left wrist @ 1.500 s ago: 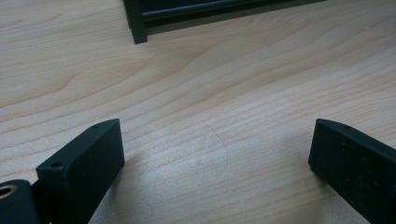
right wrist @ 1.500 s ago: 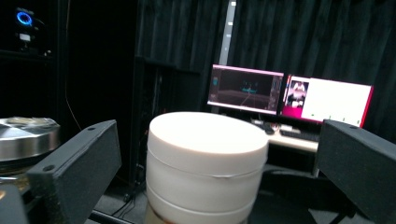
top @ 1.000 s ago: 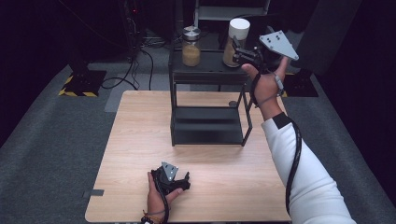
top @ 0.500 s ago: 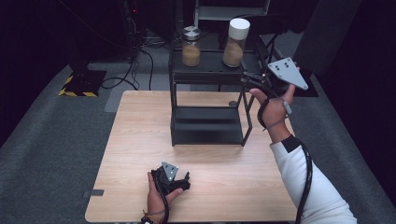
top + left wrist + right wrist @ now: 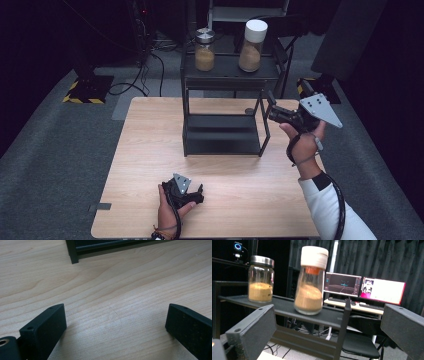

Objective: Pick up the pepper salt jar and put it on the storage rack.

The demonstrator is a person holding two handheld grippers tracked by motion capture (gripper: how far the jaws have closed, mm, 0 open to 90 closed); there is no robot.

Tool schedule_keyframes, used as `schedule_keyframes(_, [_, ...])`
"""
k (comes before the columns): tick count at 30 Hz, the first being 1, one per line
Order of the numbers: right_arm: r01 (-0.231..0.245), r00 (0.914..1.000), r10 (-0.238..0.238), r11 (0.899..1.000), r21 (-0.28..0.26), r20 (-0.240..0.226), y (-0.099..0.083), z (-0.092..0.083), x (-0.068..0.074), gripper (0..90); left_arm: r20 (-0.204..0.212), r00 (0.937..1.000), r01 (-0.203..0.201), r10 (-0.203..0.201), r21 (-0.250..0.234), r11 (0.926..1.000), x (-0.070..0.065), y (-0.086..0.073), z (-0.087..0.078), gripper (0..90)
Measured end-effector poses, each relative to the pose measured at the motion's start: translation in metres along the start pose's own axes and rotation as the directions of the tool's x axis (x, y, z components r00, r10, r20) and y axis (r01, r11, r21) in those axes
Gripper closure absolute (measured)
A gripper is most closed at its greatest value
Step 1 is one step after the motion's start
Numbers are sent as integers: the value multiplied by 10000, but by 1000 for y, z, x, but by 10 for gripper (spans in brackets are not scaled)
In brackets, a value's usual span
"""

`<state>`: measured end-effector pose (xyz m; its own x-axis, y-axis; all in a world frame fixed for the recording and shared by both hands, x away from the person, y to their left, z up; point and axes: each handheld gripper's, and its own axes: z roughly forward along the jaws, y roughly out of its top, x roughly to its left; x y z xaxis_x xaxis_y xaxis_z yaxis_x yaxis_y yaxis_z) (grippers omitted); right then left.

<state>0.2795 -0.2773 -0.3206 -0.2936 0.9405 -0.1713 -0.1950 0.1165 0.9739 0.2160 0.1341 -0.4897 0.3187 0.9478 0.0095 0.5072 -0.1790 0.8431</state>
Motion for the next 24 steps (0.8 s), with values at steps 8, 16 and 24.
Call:
schedule_keyframes(8, [238,9997,-240,9992,336,41,-18,-20,0,0,-15,10000,-26,26,-18,10000,-1,0,0,30])
schedule_keyframes(16, [-19,9998,5,9968,795,183,-41,-40,-2,0,-20,10000,-42,42,-25,10000,-1,0,0,31])
schedule_keyframes(24, [-86,9996,55,9934,1144,276,-60,-52,-7,0,-3,10000,-9,9,-9,10000,0,0,0,31])
